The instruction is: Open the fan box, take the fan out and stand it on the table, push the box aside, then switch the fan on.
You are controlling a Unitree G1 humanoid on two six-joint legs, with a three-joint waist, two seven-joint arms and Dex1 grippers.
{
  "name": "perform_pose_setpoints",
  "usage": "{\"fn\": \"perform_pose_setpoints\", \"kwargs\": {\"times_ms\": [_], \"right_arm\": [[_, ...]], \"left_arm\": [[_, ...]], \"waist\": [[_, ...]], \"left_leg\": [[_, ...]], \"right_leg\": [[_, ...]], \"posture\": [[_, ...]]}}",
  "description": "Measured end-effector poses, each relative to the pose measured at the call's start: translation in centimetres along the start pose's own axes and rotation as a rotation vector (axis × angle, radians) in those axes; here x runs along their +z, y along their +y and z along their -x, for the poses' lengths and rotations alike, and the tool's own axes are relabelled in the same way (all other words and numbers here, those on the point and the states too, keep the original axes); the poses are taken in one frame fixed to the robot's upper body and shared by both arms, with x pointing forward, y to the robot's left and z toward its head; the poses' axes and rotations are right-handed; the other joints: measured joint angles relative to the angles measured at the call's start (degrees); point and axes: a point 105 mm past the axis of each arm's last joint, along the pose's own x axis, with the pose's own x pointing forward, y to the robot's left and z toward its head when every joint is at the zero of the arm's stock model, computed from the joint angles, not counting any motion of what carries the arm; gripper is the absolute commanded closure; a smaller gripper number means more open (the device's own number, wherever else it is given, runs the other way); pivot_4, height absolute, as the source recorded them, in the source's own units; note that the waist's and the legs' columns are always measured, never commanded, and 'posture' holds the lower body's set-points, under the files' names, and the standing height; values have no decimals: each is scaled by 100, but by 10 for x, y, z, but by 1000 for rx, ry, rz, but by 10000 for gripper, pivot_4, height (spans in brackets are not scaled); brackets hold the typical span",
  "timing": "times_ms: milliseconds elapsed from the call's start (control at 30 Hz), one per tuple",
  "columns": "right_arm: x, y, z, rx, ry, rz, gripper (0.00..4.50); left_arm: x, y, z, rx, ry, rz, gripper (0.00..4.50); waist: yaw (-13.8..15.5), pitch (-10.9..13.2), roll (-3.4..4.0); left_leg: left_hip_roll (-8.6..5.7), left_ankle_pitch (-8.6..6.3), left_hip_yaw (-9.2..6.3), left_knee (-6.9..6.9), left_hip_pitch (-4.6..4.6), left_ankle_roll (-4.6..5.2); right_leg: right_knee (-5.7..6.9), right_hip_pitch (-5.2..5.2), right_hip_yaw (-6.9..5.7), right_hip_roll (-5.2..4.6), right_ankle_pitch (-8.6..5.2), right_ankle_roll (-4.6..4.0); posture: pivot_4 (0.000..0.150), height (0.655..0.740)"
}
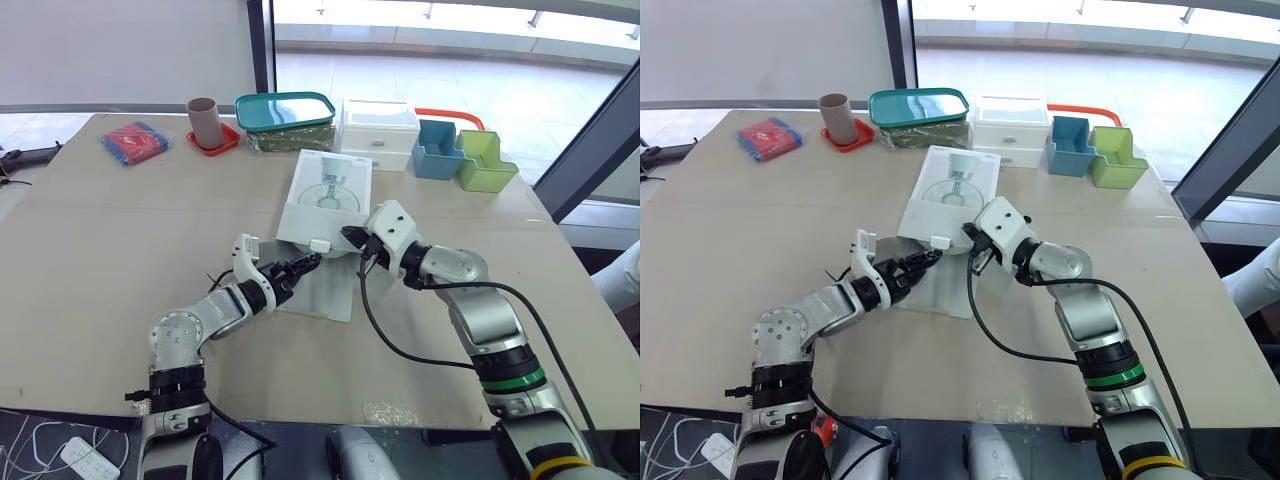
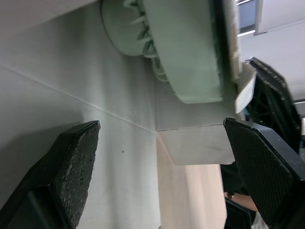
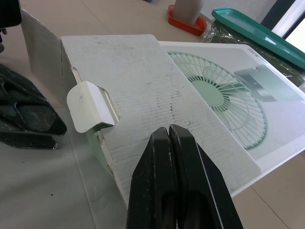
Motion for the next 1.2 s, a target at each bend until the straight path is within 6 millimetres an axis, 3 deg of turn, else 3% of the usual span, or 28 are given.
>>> {"fn": "perform_pose_setpoints", "kwargs": {"times_ms": [1200], "right_arm": [[0,2,-1,1,-4,-5,45000]], "left_arm": [[-9,-9,-15,-9,32,173,740]], "waist": [[3,0,-1]], "left_leg": [[-2,1,-1,-1,-1,-2]], "right_leg": [[-3,1,0,0,-1,1]], "posture": [[1500,7400]]}}
